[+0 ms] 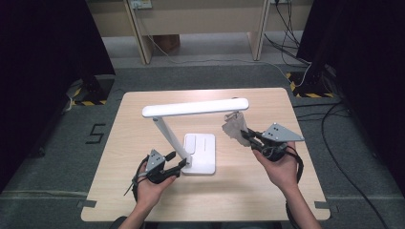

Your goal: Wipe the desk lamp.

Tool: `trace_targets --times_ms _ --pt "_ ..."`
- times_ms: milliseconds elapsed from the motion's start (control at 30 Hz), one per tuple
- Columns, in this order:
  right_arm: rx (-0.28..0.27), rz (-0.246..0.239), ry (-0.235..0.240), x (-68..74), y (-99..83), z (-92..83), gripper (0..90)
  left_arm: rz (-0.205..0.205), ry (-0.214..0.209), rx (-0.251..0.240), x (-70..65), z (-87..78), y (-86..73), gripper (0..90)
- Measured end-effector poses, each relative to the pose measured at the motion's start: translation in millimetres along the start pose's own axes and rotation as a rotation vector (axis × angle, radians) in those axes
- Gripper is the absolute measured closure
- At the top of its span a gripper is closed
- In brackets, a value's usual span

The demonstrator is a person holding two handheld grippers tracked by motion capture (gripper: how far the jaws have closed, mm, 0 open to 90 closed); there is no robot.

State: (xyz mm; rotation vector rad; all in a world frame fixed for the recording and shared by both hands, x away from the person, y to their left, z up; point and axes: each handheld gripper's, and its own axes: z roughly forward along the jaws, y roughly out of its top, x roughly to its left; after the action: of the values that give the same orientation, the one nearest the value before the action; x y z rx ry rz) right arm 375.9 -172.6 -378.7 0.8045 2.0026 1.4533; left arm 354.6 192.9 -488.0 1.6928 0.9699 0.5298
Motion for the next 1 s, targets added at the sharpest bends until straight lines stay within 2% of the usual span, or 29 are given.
trace_targets --times_ms 333,1000 --pt "-0.044 -0.005 -0.021 -5.6 13.1 -10.2 83.8 0.024 0.004 0.001 1.3 5.4 3.3 47.1" --pt "-0.050 -0.004 -0.025 -8.1 22.9 -12.4 83.8 0.061 0.031 -0.006 0.6 13.2 8.5 49.8"
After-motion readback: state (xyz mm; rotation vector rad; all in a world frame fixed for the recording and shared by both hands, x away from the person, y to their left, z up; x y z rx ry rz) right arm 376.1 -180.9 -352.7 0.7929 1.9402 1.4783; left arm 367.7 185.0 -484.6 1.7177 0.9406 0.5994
